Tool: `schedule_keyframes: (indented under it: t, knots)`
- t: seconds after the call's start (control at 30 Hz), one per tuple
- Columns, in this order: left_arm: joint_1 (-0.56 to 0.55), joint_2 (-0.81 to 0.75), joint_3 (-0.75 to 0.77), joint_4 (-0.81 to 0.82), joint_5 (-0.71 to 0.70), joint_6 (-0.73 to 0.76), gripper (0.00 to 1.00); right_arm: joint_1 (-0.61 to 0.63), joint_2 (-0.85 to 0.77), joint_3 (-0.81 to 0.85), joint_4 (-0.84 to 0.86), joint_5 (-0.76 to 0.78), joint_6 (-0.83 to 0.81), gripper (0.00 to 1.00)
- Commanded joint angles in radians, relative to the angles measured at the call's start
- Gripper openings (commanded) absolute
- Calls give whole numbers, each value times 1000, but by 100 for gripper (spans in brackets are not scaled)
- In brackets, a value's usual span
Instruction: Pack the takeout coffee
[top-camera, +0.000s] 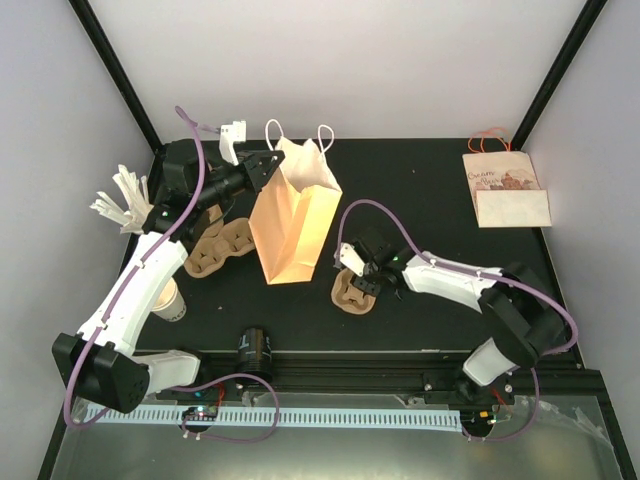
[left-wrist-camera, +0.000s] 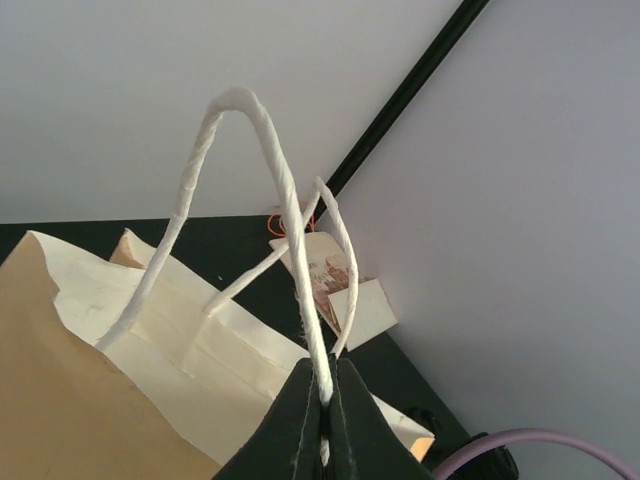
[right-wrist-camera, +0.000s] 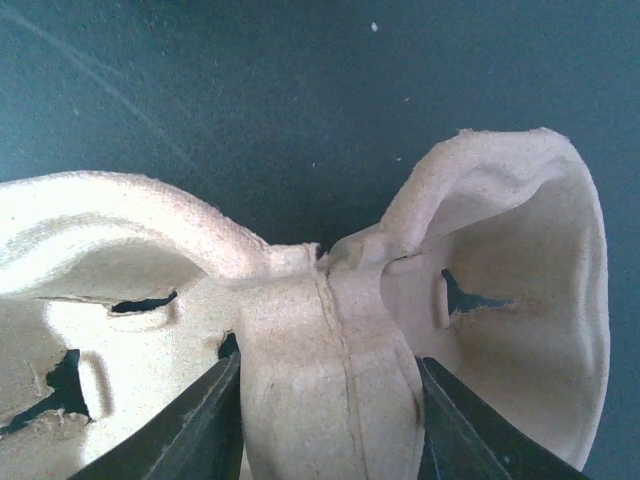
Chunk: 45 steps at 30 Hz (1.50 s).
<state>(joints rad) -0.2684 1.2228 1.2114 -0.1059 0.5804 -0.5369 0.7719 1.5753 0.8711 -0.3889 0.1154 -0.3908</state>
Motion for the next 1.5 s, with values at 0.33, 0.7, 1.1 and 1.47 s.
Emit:
schedule_keyframes:
  t: [0.33, 0.7, 1.1, 1.47]
  knots:
    - [10, -26, 9, -26, 86, 42, 2, 3, -444, -73, 33, -78, 148, 45]
    - [9, 8, 12, -126, 304, 111, 1, 4, -842, 15, -40, -199, 191, 42]
    - [-55, 46, 34, -259, 414, 260, 2, 4, -754, 378, -185, -349, 413, 43]
    - [-93, 50, 45, -314, 380, 338, 2, -38, -486, 566, -10, -622, 643, 38]
